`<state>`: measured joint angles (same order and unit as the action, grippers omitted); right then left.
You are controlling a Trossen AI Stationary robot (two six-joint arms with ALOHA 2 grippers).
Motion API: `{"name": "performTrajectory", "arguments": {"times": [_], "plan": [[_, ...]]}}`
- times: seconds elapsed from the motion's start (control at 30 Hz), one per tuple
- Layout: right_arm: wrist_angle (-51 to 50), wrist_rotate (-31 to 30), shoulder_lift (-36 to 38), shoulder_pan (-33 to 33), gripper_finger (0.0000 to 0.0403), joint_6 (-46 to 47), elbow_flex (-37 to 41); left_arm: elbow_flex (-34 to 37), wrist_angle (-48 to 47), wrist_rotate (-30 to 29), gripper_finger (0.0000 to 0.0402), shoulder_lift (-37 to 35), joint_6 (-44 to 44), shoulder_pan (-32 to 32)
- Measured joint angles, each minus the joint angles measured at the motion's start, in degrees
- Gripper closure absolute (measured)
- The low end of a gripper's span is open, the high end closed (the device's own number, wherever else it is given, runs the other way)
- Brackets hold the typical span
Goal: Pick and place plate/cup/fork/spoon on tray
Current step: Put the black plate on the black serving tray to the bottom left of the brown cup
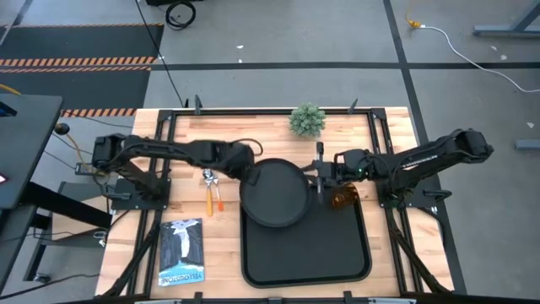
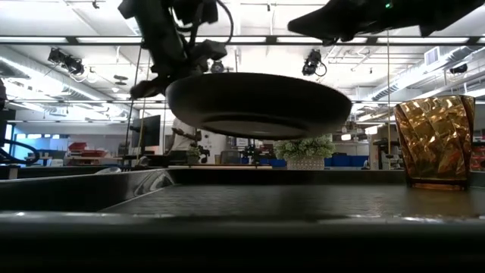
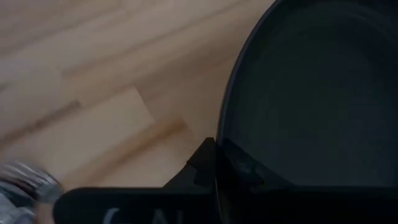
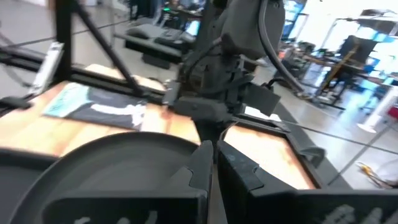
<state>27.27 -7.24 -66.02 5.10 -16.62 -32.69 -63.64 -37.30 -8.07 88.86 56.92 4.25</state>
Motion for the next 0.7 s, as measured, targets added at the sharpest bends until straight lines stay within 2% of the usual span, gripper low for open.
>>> {"name": "performTrajectory", "arguments": {"times": [0.2, 0.47, 0.7], "plan": [[-4.0, 0.0, 1.8, 5.0, 0.0377, 1.4, 0.0, 0.0, 1.3, -4.2, 0.0389, 1.0, 9.7, -7.6], [-3.6, -1.4, 1.9, 12.0, 0.0395, 3.0, 1.1, 0.0, 3.3, -4.2, 0.0389, 6.2, 22.2, -14.8], [-2.2, -3.6, 1.9, 16.4, 0.0395, 3.0, 2.6, 0.0, 7.4, -4.4, 0.0388, 9.4, 28.8, -19.0]]}}
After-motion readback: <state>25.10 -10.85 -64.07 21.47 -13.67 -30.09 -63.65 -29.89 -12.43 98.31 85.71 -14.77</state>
